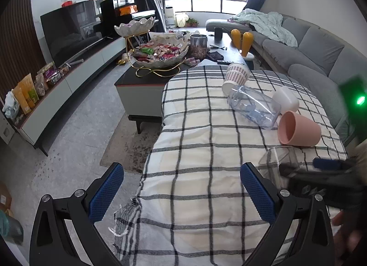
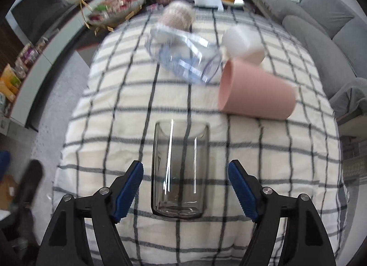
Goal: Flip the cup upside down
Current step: 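Lower the tumbler onto the cloth and open the right gripper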
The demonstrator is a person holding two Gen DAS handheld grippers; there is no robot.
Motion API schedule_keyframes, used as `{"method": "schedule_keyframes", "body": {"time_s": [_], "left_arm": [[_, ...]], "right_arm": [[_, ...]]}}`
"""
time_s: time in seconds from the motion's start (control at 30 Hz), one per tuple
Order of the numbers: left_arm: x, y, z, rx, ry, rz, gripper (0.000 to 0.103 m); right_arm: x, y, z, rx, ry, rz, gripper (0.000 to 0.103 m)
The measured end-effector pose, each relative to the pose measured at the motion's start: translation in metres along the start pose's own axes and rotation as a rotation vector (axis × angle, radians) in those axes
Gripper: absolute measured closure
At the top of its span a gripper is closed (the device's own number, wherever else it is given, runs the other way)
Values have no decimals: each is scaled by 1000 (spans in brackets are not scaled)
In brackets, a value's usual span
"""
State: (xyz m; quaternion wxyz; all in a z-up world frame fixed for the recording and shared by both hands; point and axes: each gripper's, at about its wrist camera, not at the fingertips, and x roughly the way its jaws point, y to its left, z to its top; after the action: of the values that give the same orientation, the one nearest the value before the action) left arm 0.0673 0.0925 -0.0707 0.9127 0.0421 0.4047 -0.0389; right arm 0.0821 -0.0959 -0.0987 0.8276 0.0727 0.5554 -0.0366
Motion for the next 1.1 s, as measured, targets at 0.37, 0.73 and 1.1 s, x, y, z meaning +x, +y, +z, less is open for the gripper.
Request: {"method": "schedule_keyframes", "body": {"time_s": [0.37,0.73,1.1], "left_arm": [[-5,-83,-30,44,-94,-91,0],[16,-131,-56,47,-198,-109,0],[53,-143,-71,74,-116,-61,8]], "right_arm": [[-71,-107,-21,117,-280,-74,21],[-55,-172,-47,227,-303,-142,18],[-35,-179,-50,248,-265,-128,18]]}}
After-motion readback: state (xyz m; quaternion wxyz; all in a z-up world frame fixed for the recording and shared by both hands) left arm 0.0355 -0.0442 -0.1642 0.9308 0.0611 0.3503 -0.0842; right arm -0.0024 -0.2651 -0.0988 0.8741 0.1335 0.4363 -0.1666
